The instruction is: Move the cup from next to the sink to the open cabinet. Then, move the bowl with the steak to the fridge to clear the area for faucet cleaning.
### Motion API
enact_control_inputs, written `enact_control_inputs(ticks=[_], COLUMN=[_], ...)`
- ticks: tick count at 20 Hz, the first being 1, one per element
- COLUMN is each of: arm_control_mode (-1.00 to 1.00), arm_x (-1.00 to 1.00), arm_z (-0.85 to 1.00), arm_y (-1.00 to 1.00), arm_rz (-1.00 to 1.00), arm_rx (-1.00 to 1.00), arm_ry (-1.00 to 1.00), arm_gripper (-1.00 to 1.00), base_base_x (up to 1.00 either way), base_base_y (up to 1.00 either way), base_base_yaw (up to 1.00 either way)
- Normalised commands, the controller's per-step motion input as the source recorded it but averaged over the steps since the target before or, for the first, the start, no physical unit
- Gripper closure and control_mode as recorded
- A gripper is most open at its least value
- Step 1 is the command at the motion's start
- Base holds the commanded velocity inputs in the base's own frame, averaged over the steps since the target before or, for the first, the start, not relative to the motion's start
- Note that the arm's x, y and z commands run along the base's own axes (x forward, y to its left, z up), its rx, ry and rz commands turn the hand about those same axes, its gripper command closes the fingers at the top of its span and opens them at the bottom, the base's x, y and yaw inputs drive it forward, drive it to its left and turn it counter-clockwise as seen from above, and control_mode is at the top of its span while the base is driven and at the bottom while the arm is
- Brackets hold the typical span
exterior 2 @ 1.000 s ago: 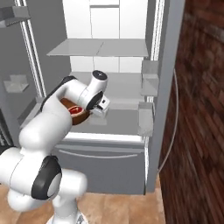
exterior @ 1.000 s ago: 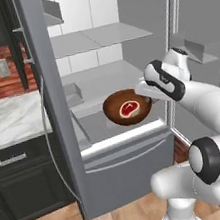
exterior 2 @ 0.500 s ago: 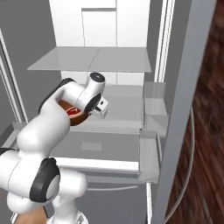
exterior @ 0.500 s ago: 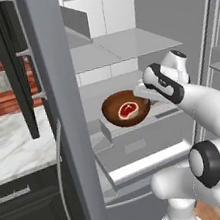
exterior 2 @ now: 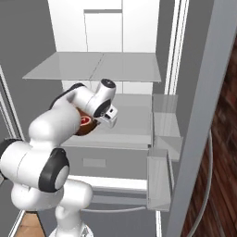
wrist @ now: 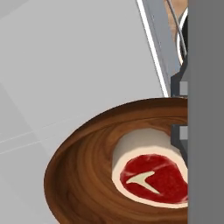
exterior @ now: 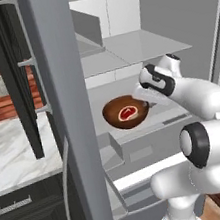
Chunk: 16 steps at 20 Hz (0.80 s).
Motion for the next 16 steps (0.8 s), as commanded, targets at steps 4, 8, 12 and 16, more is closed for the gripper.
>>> enact_control_inputs(ticks=[4, 8, 12, 16], arm_control_mode=[-1.0, -1.0, -1.0, -1.0], arm_x=[0.53, 0.49, 0.75, 0.63], arm_z=[-0.48, 0.0, -0.05, -0.29], arm_y=[0.0, -0.05, 0.0, 0.0], arm_rz=[0.0, -0.06, -0.1, -0.06], arm_rx=[0.01, 0.02, 0.0, 0.0], arm_ry=[0.0, -0.13, -0.09, 0.0], arm_gripper=[1.0, 1.0, 1.0, 1.0], base_base_x=[0.0, 0.0, 0.0, 0.0], base_base_y=[0.0, 0.0, 0.0, 0.0], base_base_yaw=[0.0, 0.0, 0.0, 0.0])
